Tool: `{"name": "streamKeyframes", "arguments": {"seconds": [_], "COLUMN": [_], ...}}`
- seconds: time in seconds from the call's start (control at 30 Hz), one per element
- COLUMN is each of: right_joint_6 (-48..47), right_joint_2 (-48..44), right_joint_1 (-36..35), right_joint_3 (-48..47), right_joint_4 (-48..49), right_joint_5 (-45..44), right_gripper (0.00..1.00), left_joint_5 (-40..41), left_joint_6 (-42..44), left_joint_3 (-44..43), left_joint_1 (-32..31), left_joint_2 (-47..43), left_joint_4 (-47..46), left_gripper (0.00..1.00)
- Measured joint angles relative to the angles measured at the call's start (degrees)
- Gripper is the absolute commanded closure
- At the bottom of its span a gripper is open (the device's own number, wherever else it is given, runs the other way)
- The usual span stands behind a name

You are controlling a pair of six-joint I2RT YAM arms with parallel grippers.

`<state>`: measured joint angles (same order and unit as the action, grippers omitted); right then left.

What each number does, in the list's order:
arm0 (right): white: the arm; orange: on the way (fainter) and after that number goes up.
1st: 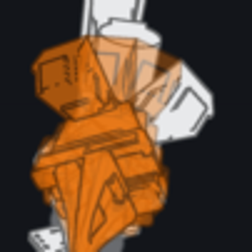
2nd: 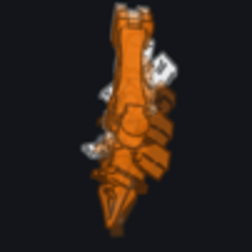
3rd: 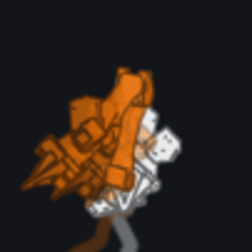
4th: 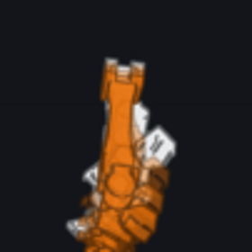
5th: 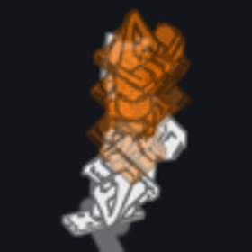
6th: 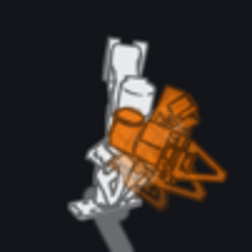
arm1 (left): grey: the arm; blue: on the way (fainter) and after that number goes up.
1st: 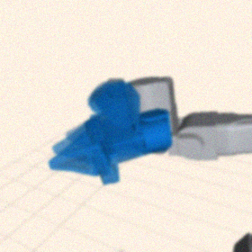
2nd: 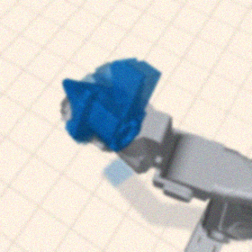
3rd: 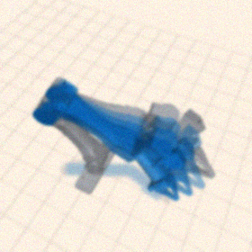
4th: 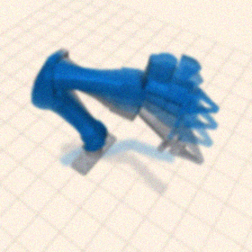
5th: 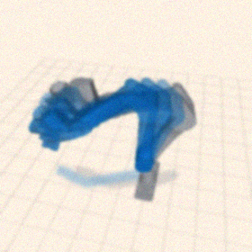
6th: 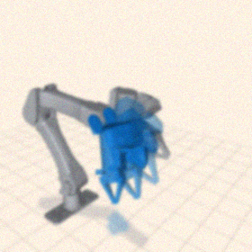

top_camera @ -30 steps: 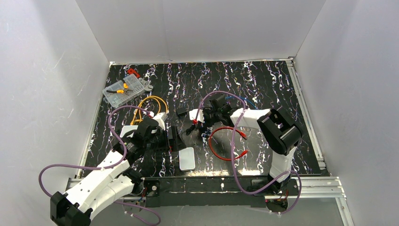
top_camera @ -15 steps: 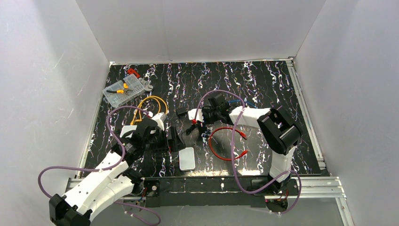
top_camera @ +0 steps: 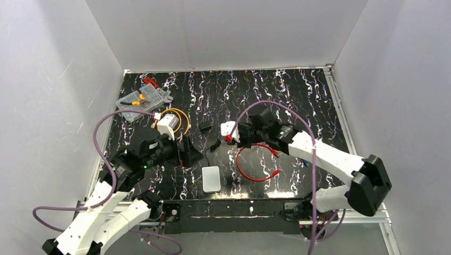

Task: Insert the plug into the switch port
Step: Pick up the connector from the center of the board.

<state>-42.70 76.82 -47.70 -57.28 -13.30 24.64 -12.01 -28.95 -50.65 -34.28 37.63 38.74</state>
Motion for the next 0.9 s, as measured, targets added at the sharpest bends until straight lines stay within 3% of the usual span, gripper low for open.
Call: {"name": "streamKeyframes", "arguments": {"seconds": [0.27, 0.43, 0.9], "right_joint_6": [11.06, 16.13, 29.7], "right_joint_2": [-10.64, -12.46, -0.96], "right_joint_1": [-3.43, -3.45, -3.93], "right_joint_3": [-5.2, -7.37, -16.57], "right_joint_4": [-7.98, -11.28, -19.69], "right_joint_5": [6.34, 12.61, 37.42], "right_gripper": [0.99, 0.99, 0.99], "left_joint_5": [-7.87, -16.11, -38.99], "left_joint_6": [8.13, 11.91, 20.09], "left_joint_3": [-5.75, -5.81, -3.41], "left_joint_1": [0.04, 0.04, 0.04], "left_joint_2": [-2.14, -2.8, -9.73], "left_joint_4": [0.28, -0.09, -12.35], "left_gripper": [0.02, 0.02, 0.02]}}
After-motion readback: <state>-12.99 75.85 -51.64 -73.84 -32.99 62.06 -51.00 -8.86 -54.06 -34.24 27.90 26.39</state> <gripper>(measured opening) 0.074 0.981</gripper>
